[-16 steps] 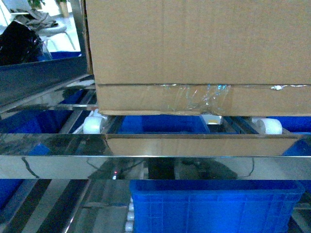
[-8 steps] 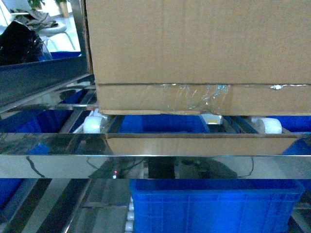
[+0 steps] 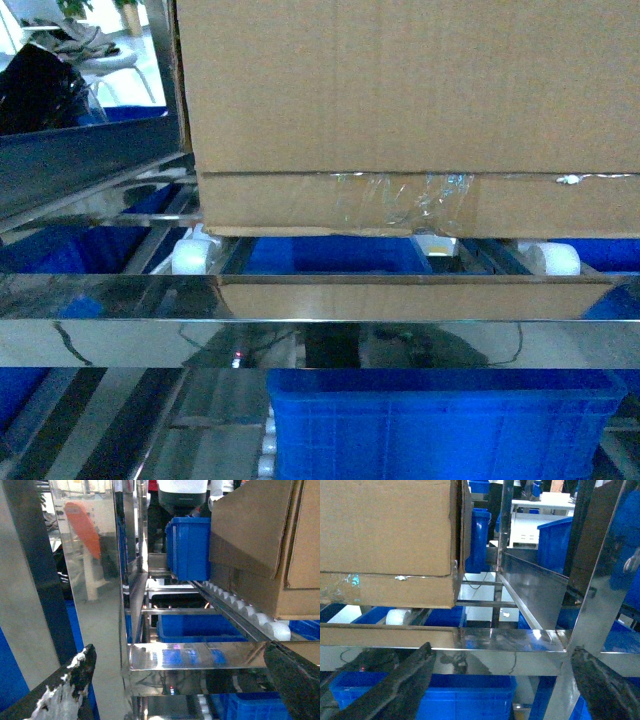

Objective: Sort boxes to right shelf from conveyor

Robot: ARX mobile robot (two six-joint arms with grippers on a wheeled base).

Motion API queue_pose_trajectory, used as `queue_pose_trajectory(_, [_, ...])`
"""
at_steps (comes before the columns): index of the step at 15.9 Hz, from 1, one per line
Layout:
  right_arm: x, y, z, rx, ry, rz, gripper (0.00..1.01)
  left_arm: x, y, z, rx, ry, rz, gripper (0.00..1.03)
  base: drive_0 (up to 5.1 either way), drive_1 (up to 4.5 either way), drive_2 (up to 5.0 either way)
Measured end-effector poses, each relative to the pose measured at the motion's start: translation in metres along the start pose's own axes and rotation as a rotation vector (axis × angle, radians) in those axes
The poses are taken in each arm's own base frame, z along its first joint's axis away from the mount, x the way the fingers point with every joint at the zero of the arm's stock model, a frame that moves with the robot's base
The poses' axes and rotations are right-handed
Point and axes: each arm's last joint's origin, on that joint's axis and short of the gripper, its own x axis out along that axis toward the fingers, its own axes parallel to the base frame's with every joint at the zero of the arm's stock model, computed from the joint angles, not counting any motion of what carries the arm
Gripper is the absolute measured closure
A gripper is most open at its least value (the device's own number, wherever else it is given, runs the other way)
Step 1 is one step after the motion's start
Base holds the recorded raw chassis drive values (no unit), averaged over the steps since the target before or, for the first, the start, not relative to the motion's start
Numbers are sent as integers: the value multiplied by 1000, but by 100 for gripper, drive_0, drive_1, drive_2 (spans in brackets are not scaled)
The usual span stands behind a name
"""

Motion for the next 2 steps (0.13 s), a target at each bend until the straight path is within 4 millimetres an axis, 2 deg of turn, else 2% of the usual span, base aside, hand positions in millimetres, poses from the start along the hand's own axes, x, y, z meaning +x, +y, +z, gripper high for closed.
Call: queue_pose_trajectory(2, [0, 0, 0, 0, 0, 0, 2, 0, 0, 0, 0, 0, 0, 5, 0, 0, 0])
